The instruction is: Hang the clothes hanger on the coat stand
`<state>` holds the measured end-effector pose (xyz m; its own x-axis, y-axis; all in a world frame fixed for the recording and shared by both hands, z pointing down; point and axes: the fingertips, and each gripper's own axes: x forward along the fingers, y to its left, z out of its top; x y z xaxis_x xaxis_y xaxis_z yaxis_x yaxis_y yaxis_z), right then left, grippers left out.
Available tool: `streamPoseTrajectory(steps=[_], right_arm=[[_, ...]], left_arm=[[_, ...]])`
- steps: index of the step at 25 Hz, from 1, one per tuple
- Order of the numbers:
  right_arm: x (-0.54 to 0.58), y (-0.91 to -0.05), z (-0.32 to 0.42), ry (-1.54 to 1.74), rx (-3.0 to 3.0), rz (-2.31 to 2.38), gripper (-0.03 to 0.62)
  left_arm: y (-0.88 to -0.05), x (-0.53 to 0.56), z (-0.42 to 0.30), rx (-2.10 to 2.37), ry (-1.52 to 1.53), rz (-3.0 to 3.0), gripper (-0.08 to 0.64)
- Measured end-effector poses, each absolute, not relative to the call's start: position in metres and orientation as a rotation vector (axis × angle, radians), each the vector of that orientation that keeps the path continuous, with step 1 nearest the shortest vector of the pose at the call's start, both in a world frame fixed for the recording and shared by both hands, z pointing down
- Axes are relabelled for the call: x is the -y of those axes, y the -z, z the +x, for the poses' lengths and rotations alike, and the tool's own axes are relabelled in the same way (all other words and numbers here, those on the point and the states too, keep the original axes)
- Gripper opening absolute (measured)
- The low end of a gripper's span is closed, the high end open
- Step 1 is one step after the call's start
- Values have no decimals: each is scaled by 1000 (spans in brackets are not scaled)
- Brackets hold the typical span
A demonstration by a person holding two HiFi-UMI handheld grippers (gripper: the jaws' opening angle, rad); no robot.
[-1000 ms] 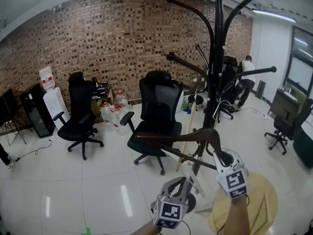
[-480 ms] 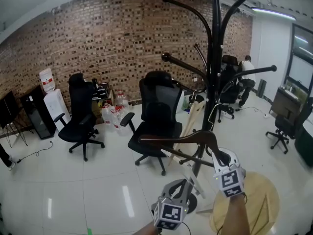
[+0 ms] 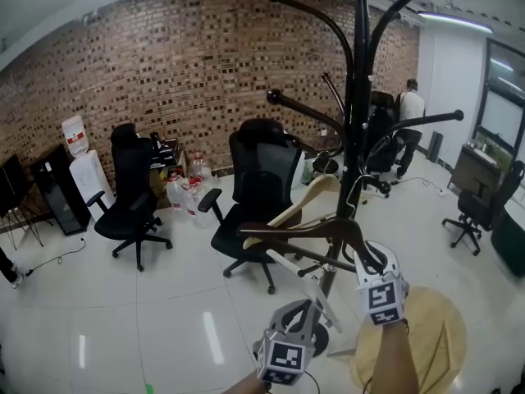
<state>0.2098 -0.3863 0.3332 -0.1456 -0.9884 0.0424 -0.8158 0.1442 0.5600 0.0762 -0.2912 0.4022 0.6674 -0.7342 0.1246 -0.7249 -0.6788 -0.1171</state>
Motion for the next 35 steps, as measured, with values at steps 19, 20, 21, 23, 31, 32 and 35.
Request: streamPoseTrajectory(steps=[19, 20, 21, 23, 31, 32, 35], right_arm=[[313, -301, 214, 564, 2032, 2030, 183], [308, -302, 212, 557, 2035, 2043, 181], [303, -303, 210, 548, 2036, 2058, 181], [294, -303, 208, 530, 2036, 2095, 137], [263, -314, 201, 427, 2004, 2236, 60], [262, -317, 202, 405, 1990, 2260, 60], [257, -332, 205, 334, 1946, 2322, 0]], left_arm=[[-387, 279, 89, -1132, 90, -2840, 12], [-387, 277, 90, -1122, 84, -2842, 12], [-386, 274, 90, -1113, 78, -2845, 12], [-384, 272, 89, -1103, 68, -2847, 12], [-383, 260, 82, -1010, 56, -2863, 12], [-384, 260, 84, -992, 46, -2869, 12], [-384, 265, 89, -950, -13, -2883, 12]])
